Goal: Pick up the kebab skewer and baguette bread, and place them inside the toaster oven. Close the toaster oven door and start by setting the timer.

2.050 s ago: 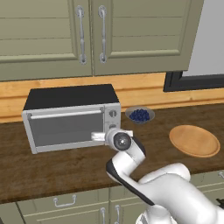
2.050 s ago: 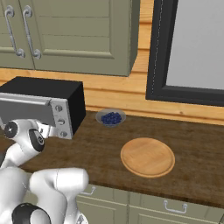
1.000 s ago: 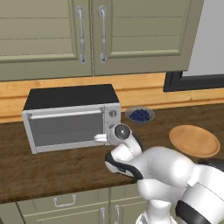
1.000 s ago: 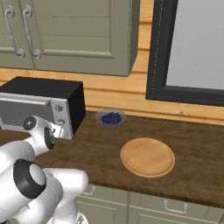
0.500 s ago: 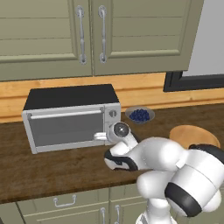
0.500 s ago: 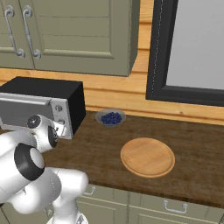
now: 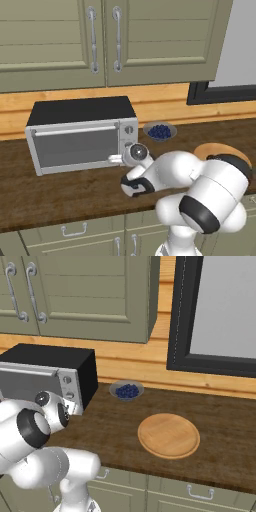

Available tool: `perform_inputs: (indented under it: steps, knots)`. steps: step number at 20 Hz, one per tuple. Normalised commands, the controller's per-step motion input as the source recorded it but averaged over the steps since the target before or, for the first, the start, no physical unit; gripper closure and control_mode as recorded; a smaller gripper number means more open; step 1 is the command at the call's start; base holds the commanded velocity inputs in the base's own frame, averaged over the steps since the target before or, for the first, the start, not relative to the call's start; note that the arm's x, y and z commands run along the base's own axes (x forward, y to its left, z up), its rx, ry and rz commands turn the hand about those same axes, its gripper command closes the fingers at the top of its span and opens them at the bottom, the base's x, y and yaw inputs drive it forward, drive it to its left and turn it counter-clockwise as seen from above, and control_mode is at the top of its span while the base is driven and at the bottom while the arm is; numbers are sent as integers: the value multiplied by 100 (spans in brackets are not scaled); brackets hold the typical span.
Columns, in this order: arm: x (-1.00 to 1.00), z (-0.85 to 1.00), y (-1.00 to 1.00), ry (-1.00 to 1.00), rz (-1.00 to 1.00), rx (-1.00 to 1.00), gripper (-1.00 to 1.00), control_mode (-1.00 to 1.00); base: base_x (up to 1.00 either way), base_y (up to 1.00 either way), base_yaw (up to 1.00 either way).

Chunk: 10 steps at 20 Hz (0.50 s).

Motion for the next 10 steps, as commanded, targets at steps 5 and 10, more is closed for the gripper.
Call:
perform_inputs:
  steps: [5,10]
  knots:
    - [12,-19,-2,0,0,0,-100,-100,0,0,0]
    - [15,-17,-3,0,0,0,-100,-100,0,0,0]
